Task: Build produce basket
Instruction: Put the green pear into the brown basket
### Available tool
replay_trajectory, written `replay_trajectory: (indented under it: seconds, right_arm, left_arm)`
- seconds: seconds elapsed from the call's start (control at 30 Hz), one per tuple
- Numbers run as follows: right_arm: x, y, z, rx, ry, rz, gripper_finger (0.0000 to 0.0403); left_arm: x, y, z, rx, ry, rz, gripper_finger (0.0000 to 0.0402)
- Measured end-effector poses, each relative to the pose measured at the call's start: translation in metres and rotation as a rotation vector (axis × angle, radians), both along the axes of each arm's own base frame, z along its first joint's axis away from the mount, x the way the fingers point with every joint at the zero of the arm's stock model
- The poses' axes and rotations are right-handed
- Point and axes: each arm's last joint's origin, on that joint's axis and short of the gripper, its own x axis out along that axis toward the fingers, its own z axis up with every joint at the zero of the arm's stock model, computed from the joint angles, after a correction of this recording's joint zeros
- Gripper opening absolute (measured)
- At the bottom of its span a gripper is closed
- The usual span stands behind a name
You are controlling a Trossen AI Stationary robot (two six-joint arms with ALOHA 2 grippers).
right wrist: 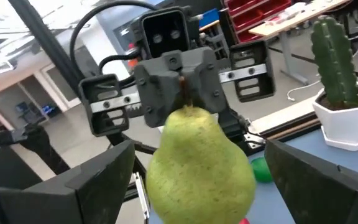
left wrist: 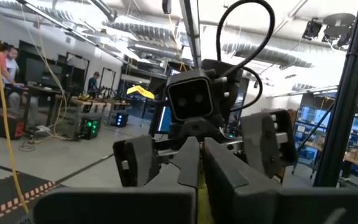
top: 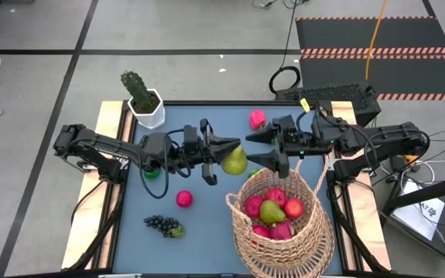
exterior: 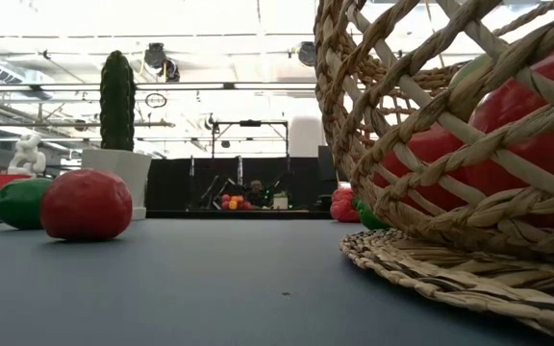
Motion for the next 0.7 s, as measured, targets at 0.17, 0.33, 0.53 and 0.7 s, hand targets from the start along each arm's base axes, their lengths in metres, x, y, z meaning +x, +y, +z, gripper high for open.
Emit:
replay_trajectory:
  seconds: [0.17, 0.33, 0.53, 0.7]
  right_arm:
    - [0.000, 0.002, 0.001, 0.000, -0.006, 0.060, 0.0354]
    - [0.000, 0.003, 0.001, 0.044, -0.004, 0.103, 0.0354]
    - [0.005, 0.000, -0.002, 0.009, 0.002, 0.060, 0.0358]
    - [0.020, 0.001, -0.011, -0.025, 0.010, 0.057, 0.0389]
  left_arm:
    - [0.000, 0.000, 0.000, 0.000, 0.000, 0.000, 0.0010]
    - [0.000, 0.000, 0.000, 0.001, 0.000, -0.001, 0.0014]
    - [0.000, 0.000, 0.000, 0.002, -0.001, -0.001, 0.0008]
    - [0.000, 0.000, 0.000, 0.004, 0.001, -0.001, 0.0013]
